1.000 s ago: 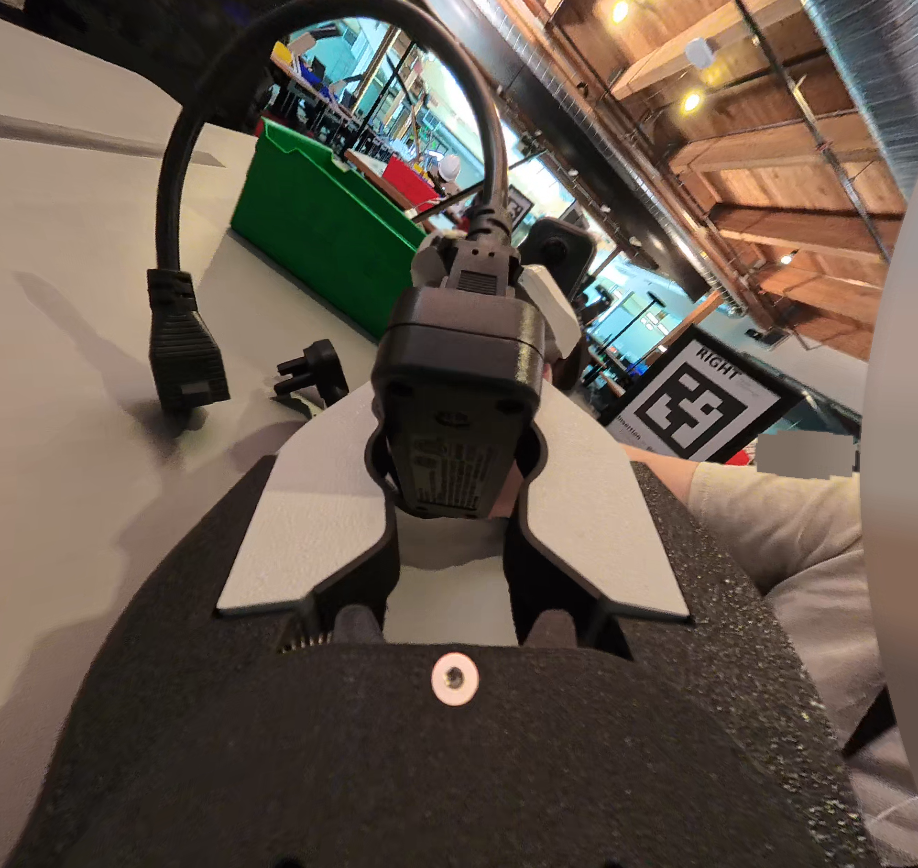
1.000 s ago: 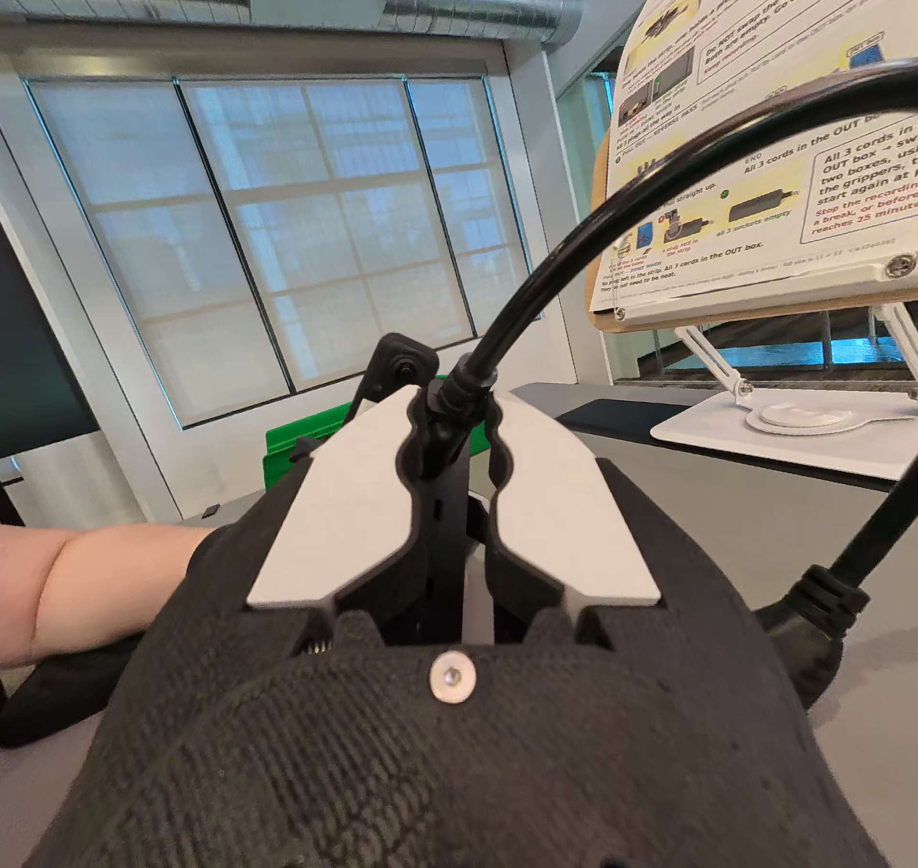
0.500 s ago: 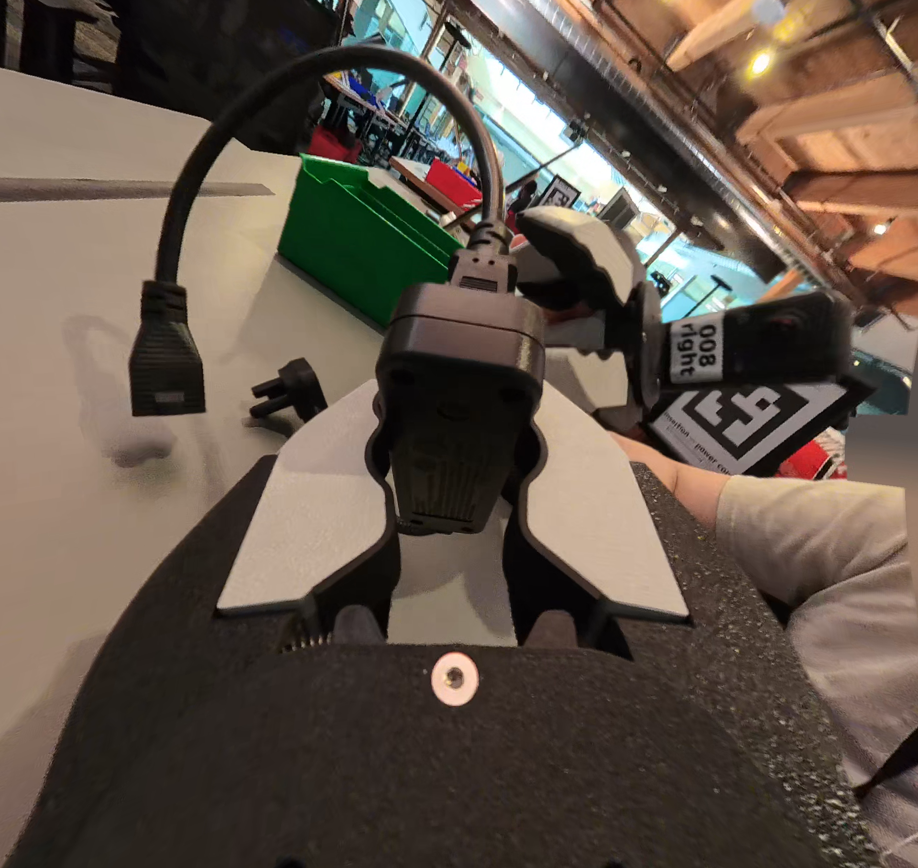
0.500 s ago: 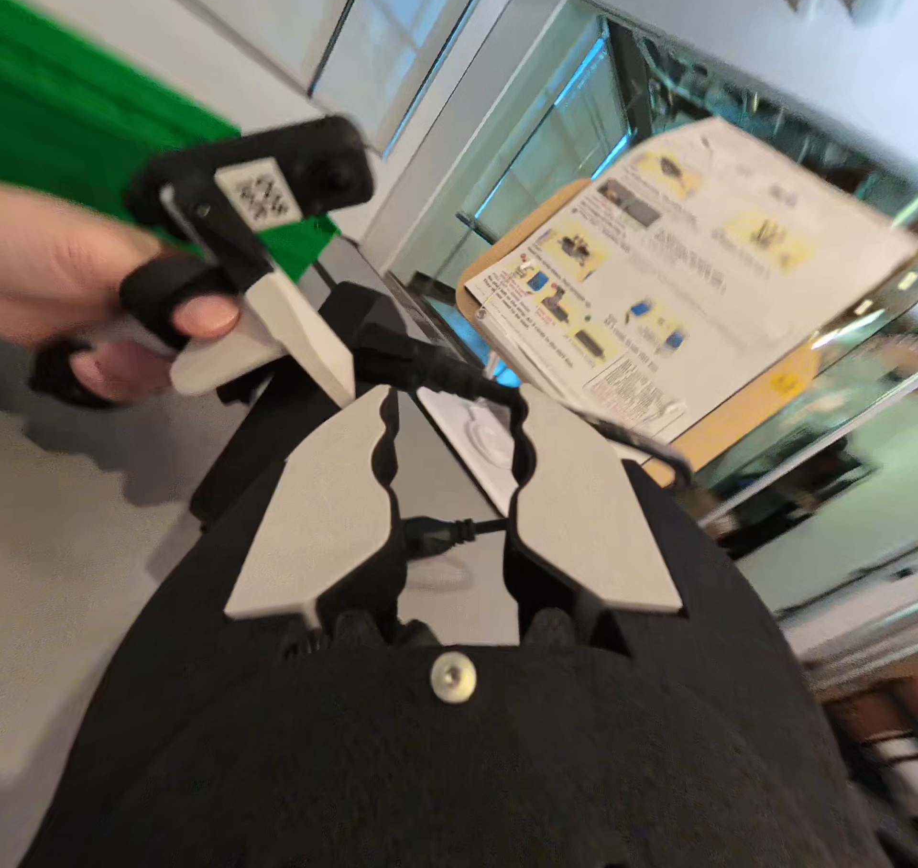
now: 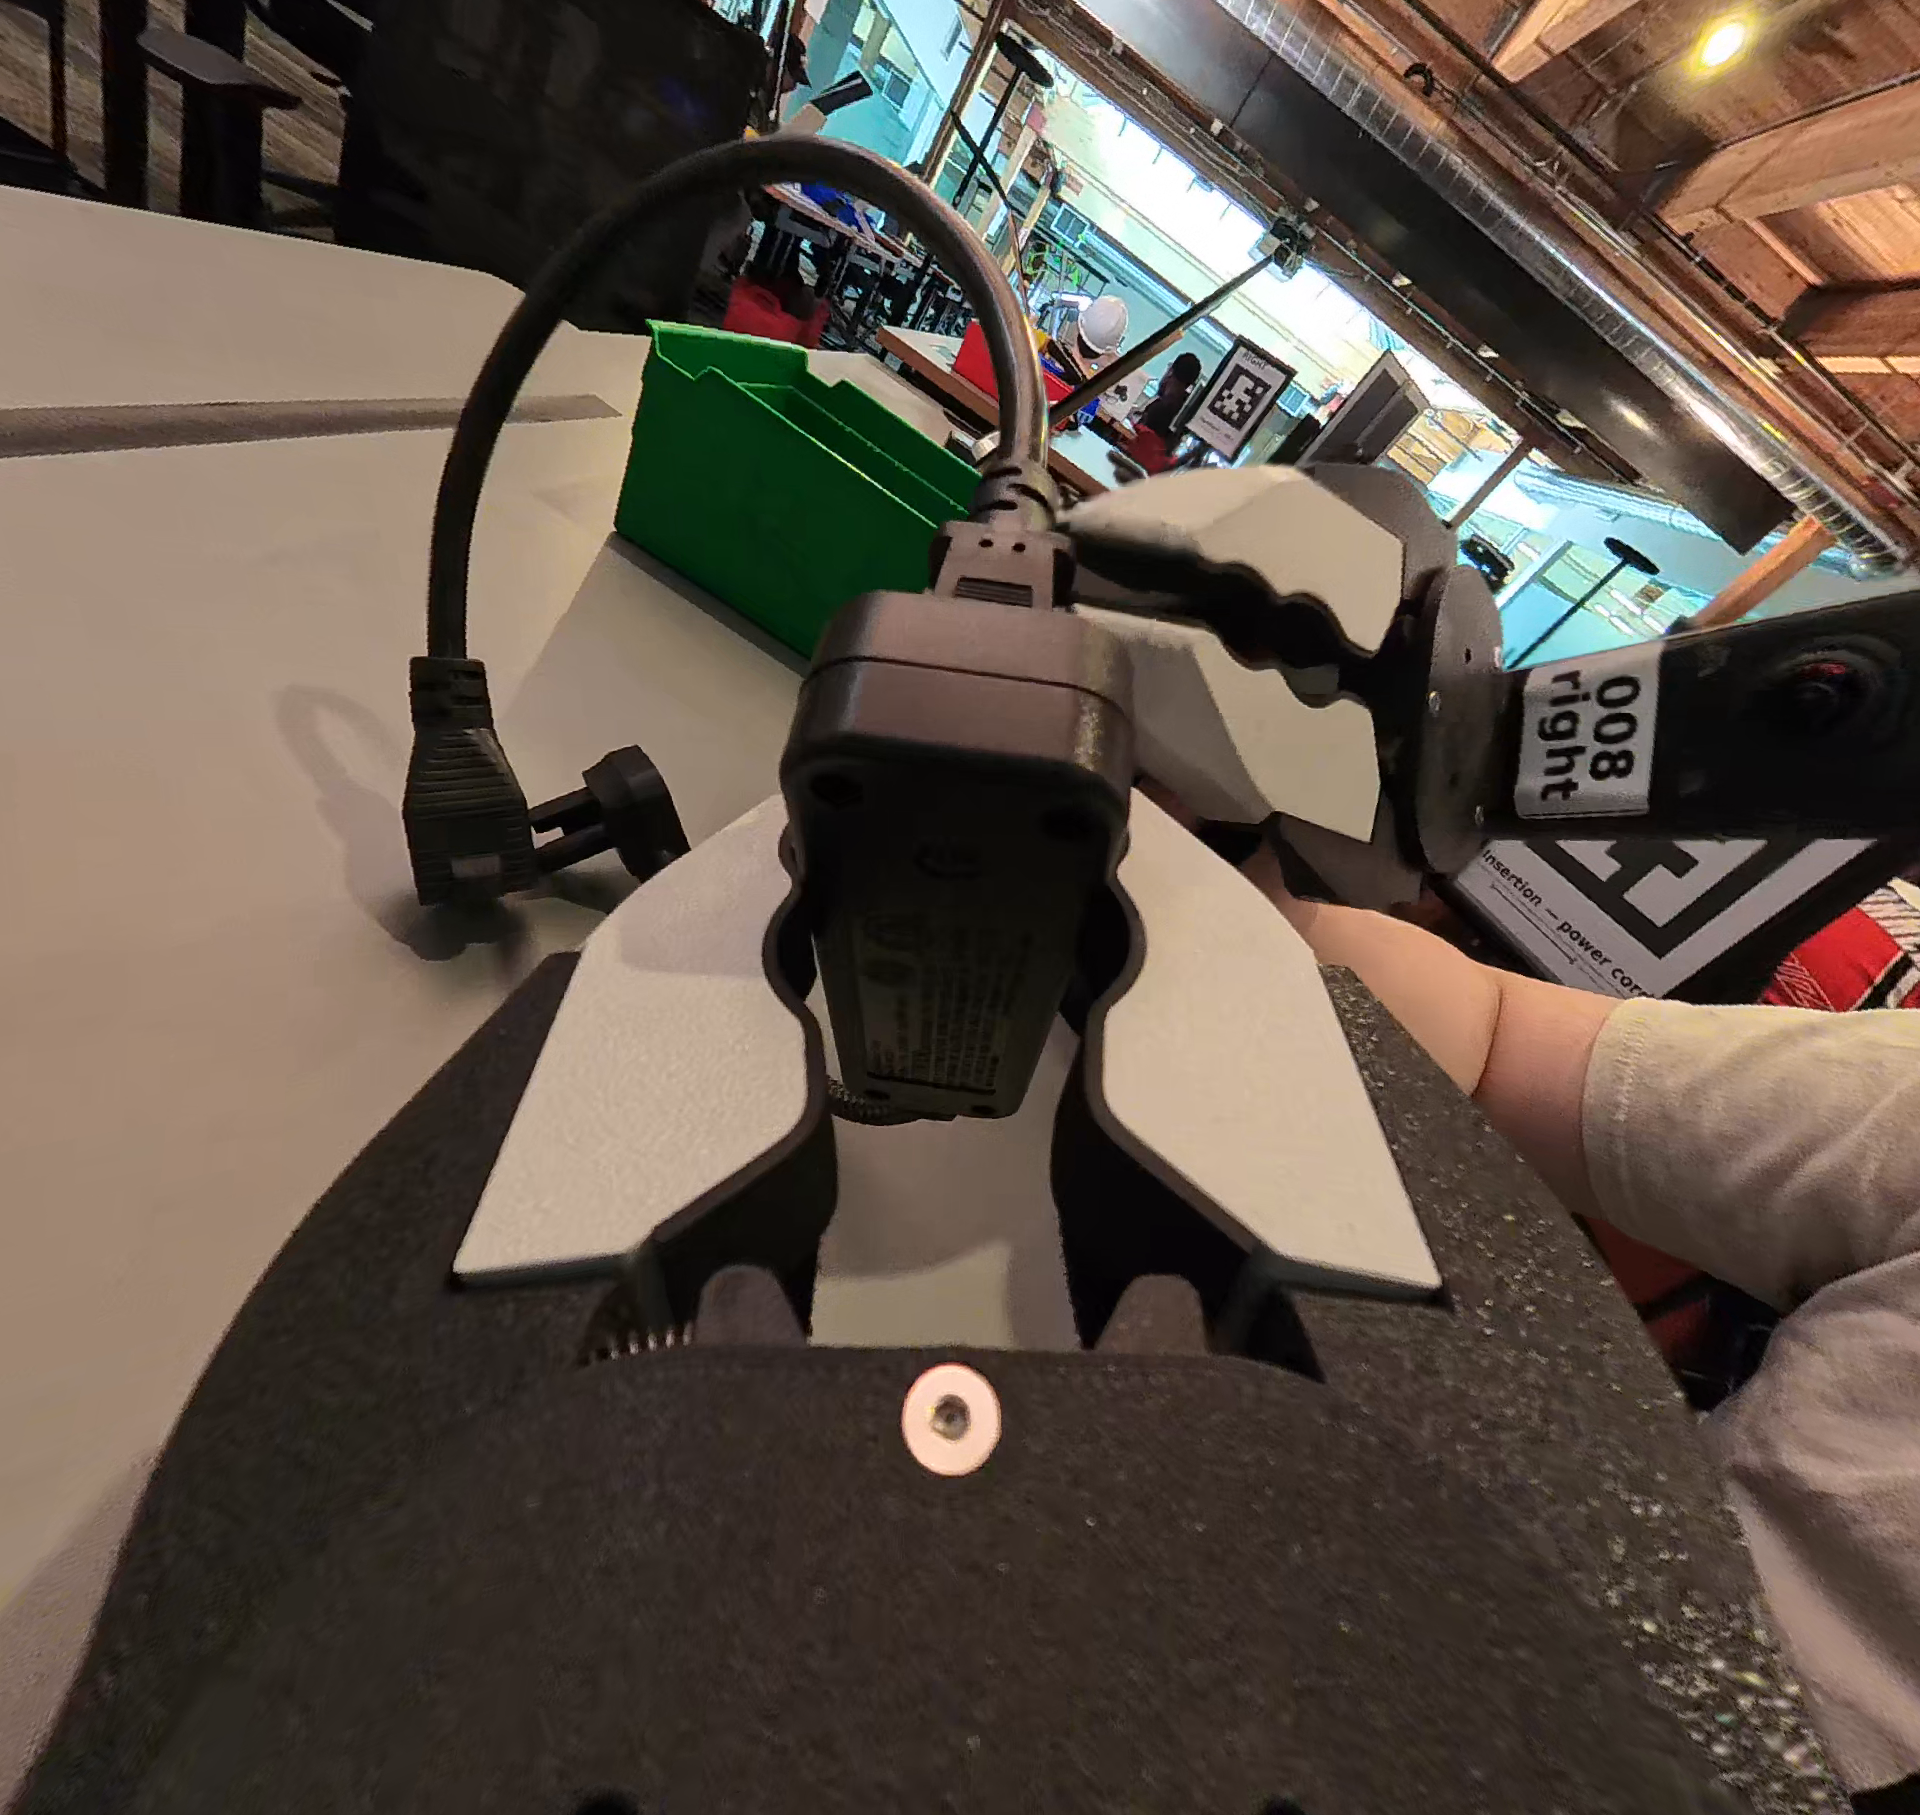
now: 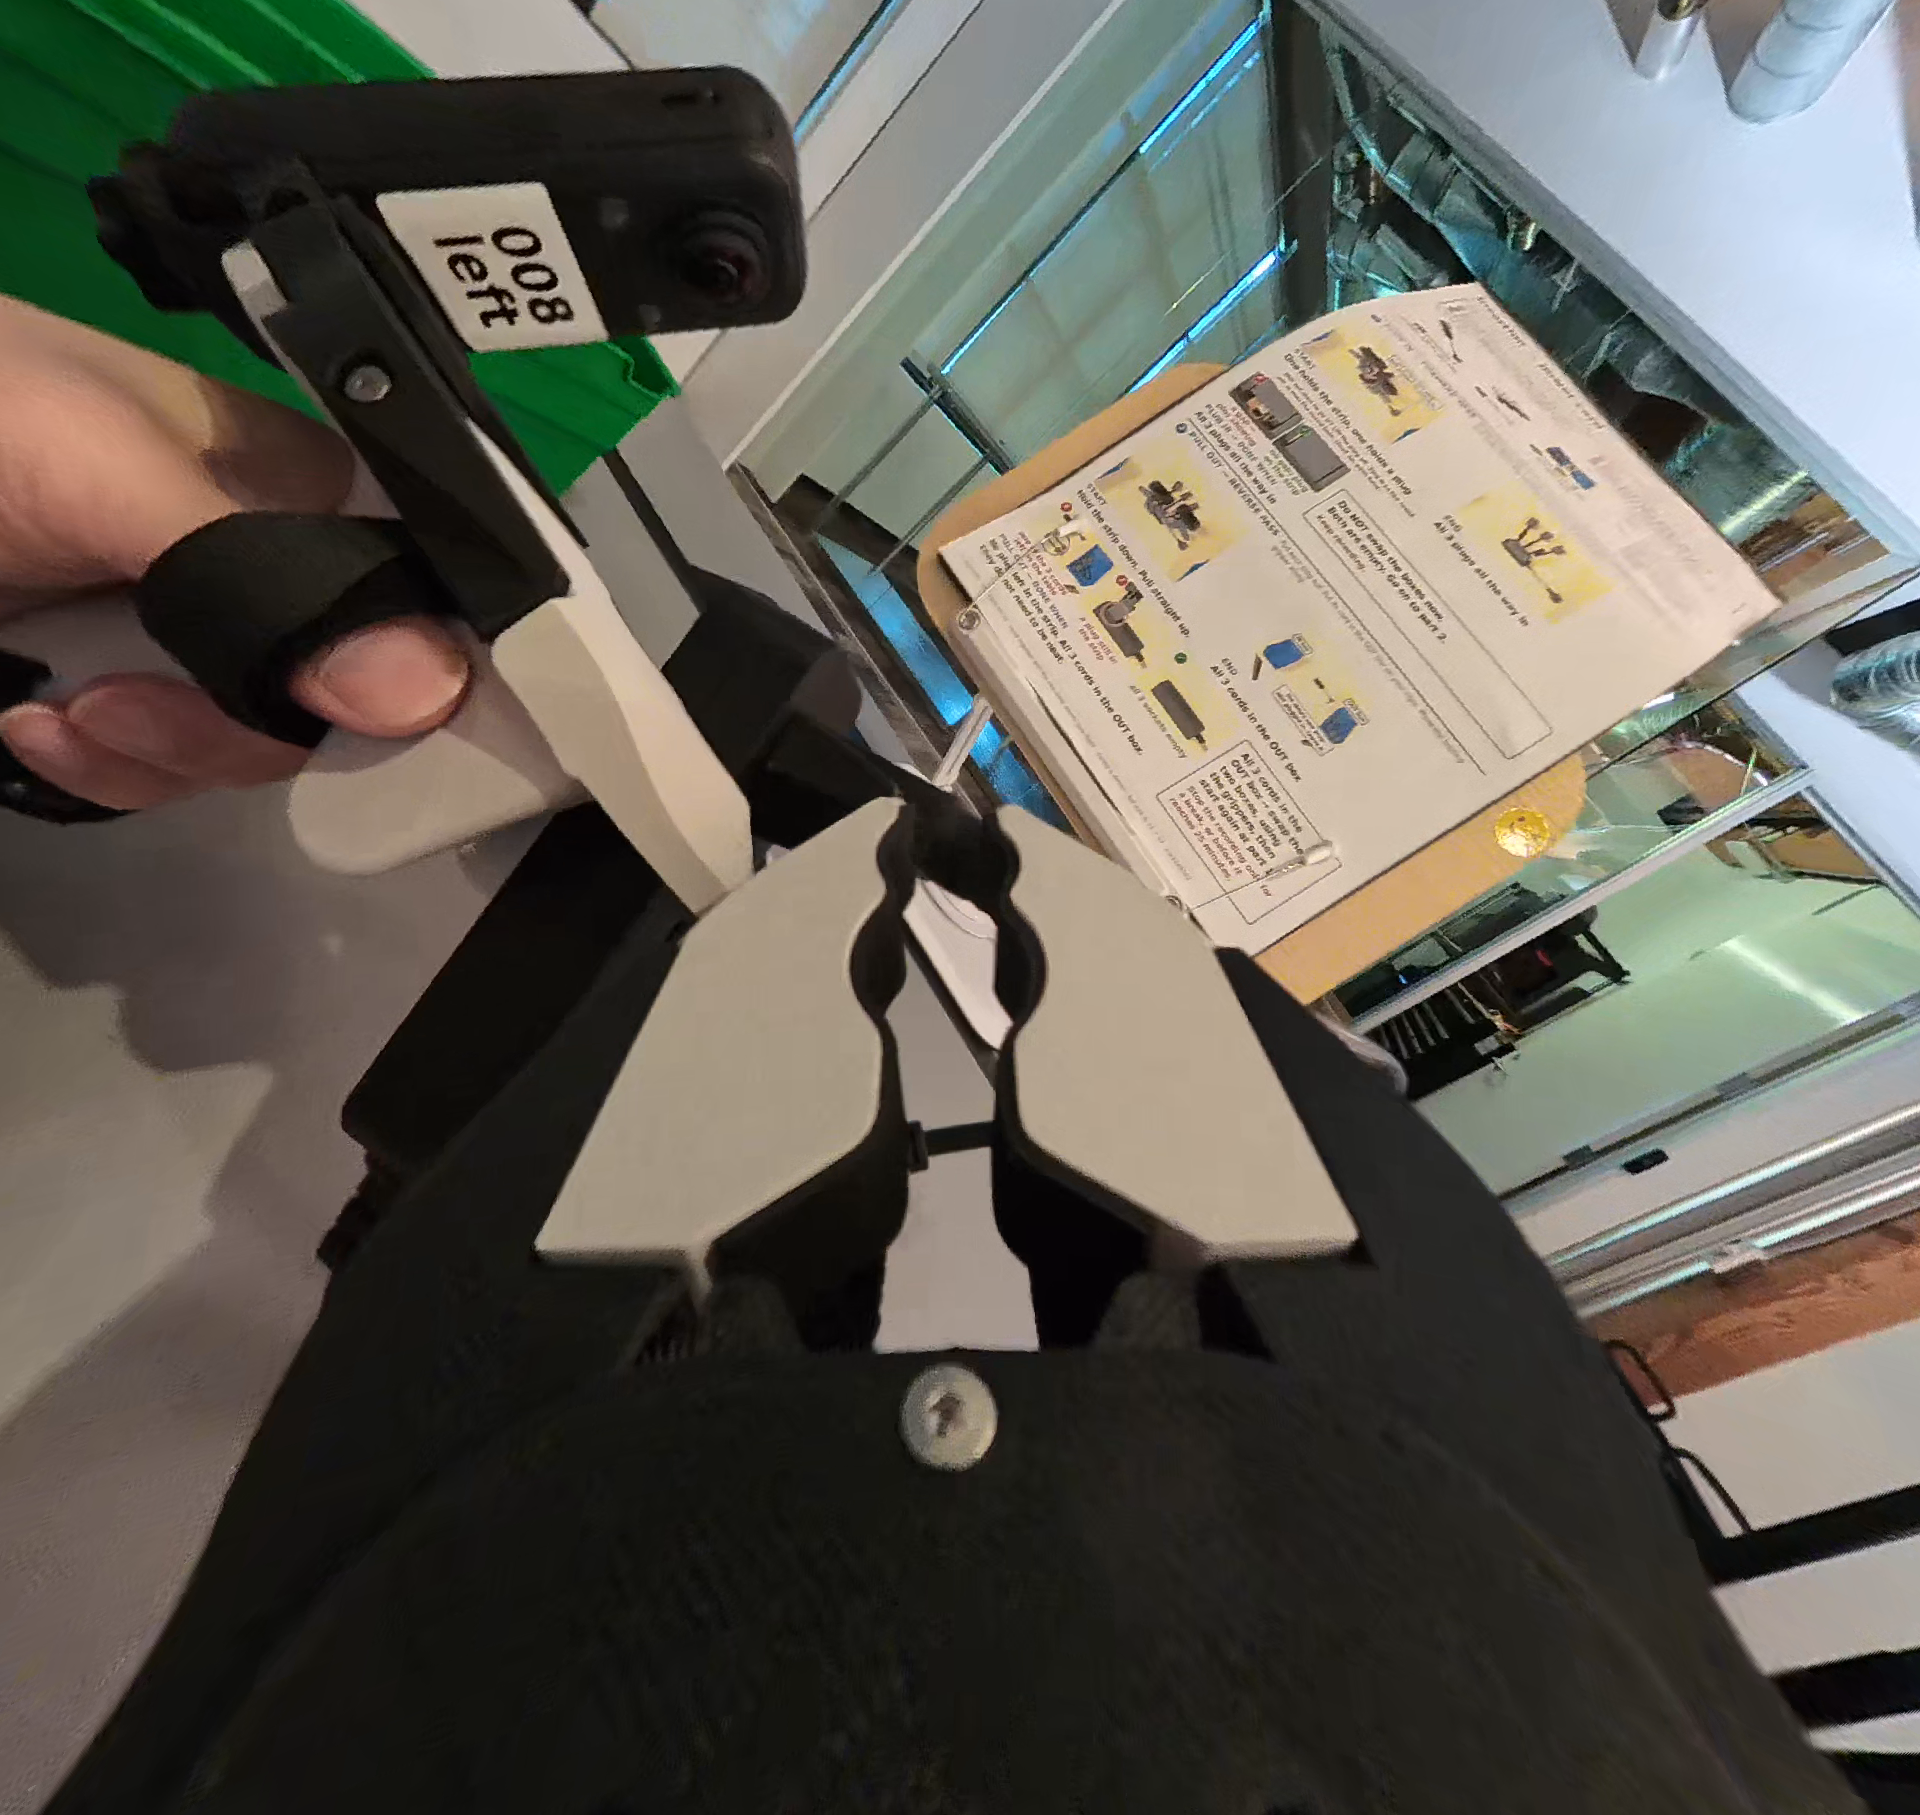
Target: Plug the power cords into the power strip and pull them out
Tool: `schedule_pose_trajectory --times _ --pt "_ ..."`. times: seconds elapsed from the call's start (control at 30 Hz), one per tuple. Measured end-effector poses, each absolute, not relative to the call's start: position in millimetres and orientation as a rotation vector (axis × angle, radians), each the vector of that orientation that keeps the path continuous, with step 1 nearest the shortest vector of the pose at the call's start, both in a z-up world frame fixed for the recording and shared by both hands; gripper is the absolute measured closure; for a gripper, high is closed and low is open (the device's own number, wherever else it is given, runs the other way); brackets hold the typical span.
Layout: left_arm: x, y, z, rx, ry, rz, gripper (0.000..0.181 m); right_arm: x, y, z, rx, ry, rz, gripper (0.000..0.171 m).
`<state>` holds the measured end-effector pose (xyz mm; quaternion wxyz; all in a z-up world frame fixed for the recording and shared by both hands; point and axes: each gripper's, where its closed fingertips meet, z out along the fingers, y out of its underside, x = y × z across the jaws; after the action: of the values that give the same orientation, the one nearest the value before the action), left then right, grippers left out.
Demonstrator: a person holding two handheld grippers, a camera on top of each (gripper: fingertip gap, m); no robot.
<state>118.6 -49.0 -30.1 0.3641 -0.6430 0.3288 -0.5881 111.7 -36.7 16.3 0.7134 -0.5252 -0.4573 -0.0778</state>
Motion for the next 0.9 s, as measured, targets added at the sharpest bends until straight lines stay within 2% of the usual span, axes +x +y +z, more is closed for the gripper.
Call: schedule_pose_trajectory --times 0.17,0.23,0.33,0.5,0.63,0.9 --pt "117 -50 -31 -1.66 0.883 -1.518 0.132 108 -40 14 -1.144 -1.087 -0.158 0.164" --pt "115 -51 -32 -1.676 0.931 -1.483 0.132 107 -46 12 -1.064 -1.187 -0.201 0.14" --pt "113 -54 -31 -1.703 1.016 -1.41 0.132 119 -40 13 -1.009 -1.25 -0.451 0.123" --pt "114 -63 -32 -1.791 1.079 -1.308 0.132 116 -39 11 -0.88 -1.334 -0.858 0.125" --pt "118 -75 -27 -1.782 1.151 -1.226 0.132 114 -41 12 -0.86 -1.375 -1.006 0.142" --pt "118 -74 -29 -1.783 1.106 -1.305 0.132 119 -35 -1 -1.121 -1.273 -0.783 0.145"
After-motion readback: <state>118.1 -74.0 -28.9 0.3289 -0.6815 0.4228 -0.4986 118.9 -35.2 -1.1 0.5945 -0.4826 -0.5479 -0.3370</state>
